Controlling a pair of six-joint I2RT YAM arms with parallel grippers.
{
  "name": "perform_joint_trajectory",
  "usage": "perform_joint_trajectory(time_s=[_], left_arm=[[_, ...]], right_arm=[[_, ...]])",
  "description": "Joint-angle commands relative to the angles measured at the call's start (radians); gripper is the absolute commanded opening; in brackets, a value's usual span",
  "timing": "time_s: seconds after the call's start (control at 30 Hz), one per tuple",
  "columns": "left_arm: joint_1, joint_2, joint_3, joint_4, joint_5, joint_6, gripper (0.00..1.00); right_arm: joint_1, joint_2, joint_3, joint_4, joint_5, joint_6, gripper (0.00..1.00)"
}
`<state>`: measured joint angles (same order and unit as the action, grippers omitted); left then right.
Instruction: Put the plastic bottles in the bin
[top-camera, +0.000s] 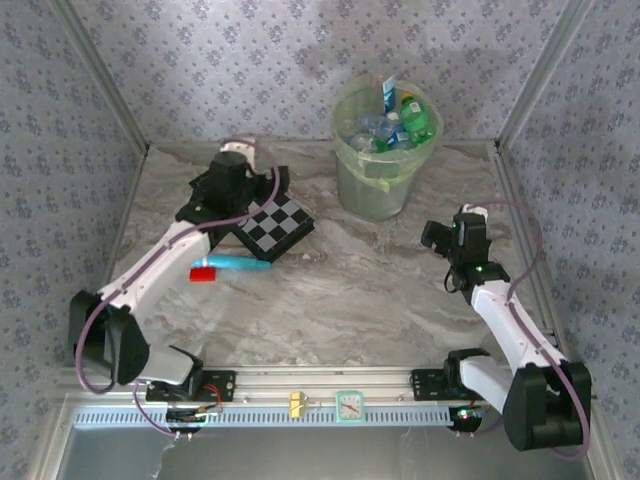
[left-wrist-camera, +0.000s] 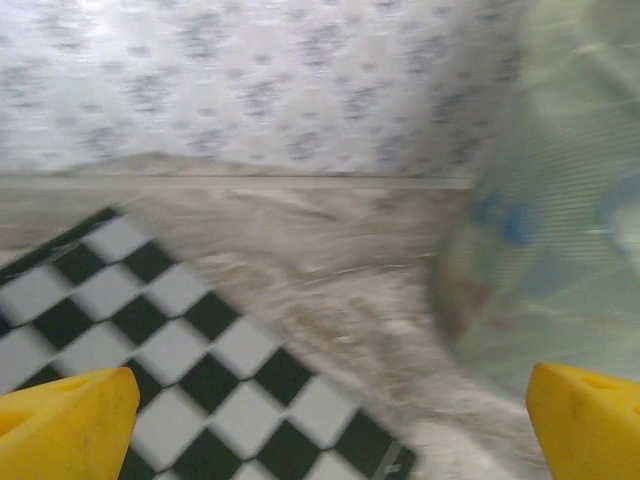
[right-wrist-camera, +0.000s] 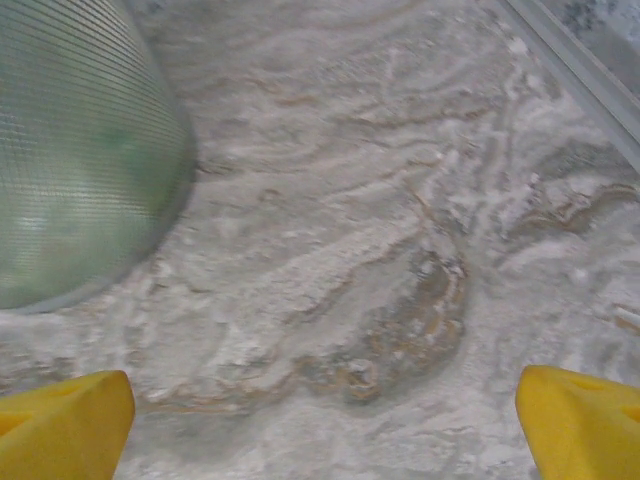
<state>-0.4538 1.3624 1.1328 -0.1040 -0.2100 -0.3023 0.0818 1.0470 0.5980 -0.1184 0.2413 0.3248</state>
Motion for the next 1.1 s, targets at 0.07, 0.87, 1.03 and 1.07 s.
perform_joint_trajectory(time_s=[0.07, 0.87, 1.03, 1.07], left_arm=[[0.073, -0.108, -0.188, -0.003, -0.277, 0.035, 1.0], [0.198, 0.094, -0.603, 0.623, -0.554, 0.24, 1.0], [0.199, 0.117, -0.668, 0.832, -0.436, 0.396, 0.99], [0.207, 0.126, -0.71, 0.928, -0.394, 0.418, 0.99]], right_arm=[[-0.014, 0.113, -0.03, 0.163, 0.097, -0.085, 1.0], [-0.029, 0.447, -0.127, 0.784, 0.18, -0.273, 1.0], [-0.039, 0.448, -0.133, 0.794, 0.144, -0.276, 1.0], [-0.04, 0.445, -0.138, 0.802, 0.132, -0.279, 1.0]])
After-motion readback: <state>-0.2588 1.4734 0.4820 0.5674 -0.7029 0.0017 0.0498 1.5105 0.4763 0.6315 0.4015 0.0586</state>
